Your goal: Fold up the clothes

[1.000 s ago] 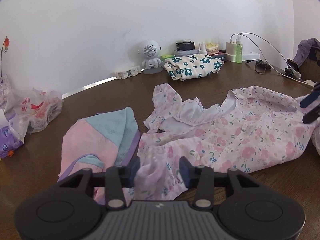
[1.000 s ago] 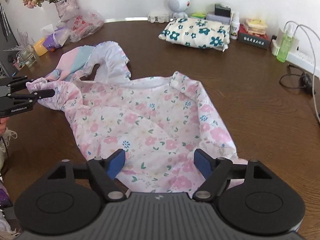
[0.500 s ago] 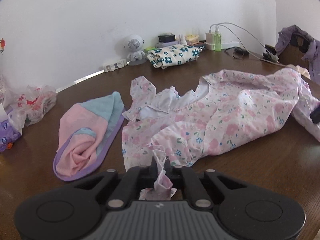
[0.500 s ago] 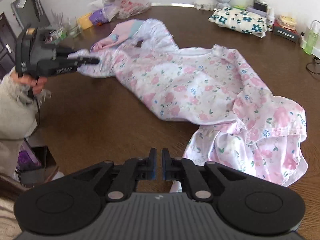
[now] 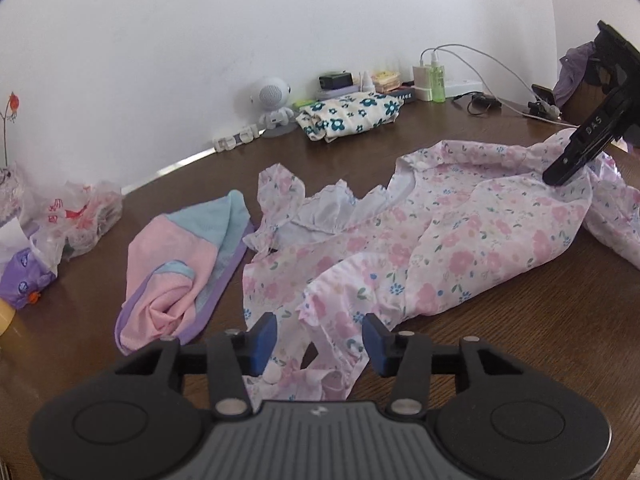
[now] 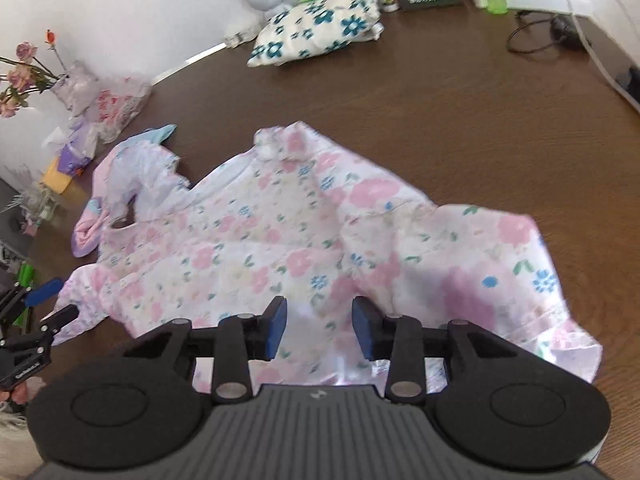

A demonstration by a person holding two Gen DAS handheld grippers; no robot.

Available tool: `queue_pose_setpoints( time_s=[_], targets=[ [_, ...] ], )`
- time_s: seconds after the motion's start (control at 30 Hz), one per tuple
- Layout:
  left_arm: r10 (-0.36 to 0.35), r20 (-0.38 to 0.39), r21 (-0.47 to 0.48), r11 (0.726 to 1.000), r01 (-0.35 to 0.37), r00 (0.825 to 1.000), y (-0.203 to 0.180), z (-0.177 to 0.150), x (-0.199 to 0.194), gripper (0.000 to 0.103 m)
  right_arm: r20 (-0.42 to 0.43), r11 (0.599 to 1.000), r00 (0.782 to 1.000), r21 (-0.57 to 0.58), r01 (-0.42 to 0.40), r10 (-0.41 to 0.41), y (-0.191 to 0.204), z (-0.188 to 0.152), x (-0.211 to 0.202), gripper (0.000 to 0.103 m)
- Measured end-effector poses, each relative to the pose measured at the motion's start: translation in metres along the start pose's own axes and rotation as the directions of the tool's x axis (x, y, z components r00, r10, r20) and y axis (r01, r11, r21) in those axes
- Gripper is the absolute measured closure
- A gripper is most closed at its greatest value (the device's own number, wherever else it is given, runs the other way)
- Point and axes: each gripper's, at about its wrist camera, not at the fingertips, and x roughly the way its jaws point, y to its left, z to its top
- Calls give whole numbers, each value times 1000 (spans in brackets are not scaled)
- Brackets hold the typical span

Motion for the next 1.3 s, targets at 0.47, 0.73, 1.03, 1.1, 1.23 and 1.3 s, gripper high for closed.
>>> queue_pose_setpoints(
  time_s=[0.47, 0.73, 1.03, 1.1, 1.23, 1.3],
  targets=[
    [-47, -21, 10, 999, 47, 999, 1, 2, -3, 87, 142, 968, 987, -230, 103, -72, -20, 40, -36, 58],
    [-205, 13, 48, 978, 205, 979, -37, 58, 6, 62, -35, 889, 999, -458, -14, -2, 10, 12, -21, 51],
    [-308, -94, -51, 951, 304, 947, -60, 85, 77, 62, -18, 879, 996, -473, 66, -85, -39, 15, -18, 34],
    [-325, -126, -64, 946, 319, 937, -62, 88, 90, 62, -21, 875, 996, -479, 65, -85, -48, 14, -21, 29],
    [-349, -159, -76, 937, 341, 923, -67, 89, 105, 62, -44, 880, 994, -471, 64, -96, -60, 9, -16, 26],
    [-355, -148, -61, 935, 350, 923, -70, 89, 101, 68, -44, 881, 995, -469, 55, -86, -61, 6, -13, 28]
  ],
)
